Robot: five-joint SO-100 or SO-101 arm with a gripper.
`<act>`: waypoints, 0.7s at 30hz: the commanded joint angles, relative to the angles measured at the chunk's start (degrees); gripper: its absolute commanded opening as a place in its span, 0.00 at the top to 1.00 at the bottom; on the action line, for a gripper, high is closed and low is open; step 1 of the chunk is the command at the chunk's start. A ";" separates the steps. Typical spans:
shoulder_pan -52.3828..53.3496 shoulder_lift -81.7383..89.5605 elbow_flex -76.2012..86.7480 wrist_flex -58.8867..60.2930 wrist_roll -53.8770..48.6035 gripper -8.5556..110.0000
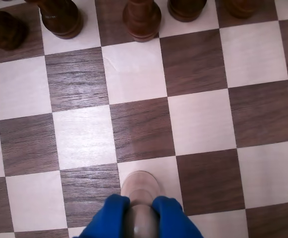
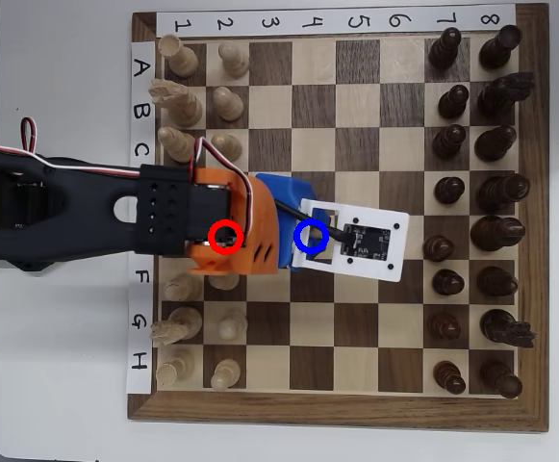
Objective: Move the piece to destination
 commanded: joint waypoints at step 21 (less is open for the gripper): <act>4.48 7.82 -0.70 2.99 -1.32 0.91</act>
